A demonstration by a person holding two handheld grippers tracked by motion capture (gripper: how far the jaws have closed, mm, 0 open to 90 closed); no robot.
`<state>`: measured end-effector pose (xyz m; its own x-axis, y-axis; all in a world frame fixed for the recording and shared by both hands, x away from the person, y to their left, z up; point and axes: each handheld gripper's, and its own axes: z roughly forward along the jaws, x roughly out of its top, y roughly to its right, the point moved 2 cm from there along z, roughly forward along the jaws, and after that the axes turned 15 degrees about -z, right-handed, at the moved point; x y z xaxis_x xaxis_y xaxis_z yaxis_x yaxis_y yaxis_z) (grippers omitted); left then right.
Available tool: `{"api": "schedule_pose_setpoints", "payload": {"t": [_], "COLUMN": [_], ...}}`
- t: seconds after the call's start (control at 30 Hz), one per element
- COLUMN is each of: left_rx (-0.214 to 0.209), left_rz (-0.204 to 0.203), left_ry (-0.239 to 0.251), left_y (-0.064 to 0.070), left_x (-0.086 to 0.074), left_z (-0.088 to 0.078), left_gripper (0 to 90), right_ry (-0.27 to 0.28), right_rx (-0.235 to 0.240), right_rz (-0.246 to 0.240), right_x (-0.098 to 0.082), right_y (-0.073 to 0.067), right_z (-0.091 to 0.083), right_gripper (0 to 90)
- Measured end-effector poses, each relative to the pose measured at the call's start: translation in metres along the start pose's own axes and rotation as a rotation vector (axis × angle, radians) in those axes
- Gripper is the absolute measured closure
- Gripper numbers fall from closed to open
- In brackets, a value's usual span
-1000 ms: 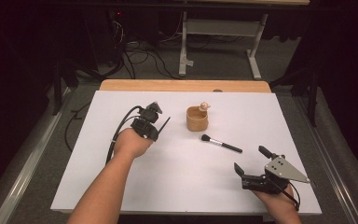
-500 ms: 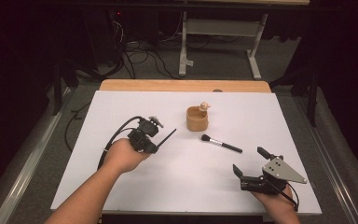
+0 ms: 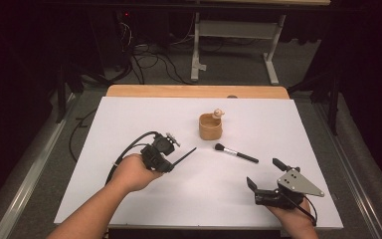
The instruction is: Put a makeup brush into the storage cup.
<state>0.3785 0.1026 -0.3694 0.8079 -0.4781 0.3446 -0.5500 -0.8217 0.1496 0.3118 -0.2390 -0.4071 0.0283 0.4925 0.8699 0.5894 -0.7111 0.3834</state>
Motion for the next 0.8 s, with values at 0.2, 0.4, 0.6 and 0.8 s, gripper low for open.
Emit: {"api": "schedule_pose_setpoints", "payload": {"t": [0.2,0.4,0.6,0.8], "left_rx": [0.022,-0.001,-0.016,-0.014], "left_rz": [0.052,0.073,0.073,0.085], "left_ry": [-0.021,-0.023,-0.039,-0.048], "left_y": [0.009,0.014,0.013,0.016], "left_x": [-0.004,-0.003,-0.002,0.001], "left_z": [0.006,0.009,0.011,0.011], "left_gripper": [82.9,82.9,82.9,82.9], "right_ry": [0.009,0.009,0.025,0.035], "right_rx": [0.009,-0.003,-0.048,-0.083], "right_rz": [0.000,0.016,0.043,0.009], "right_x": [-0.001,0.003,0.018,0.037], "right_y": [0.001,0.006,0.023,0.032], "right_z": [0.001,0.003,0.008,0.023], "right_gripper": [1.4,1.7,2.1,2.1]}}
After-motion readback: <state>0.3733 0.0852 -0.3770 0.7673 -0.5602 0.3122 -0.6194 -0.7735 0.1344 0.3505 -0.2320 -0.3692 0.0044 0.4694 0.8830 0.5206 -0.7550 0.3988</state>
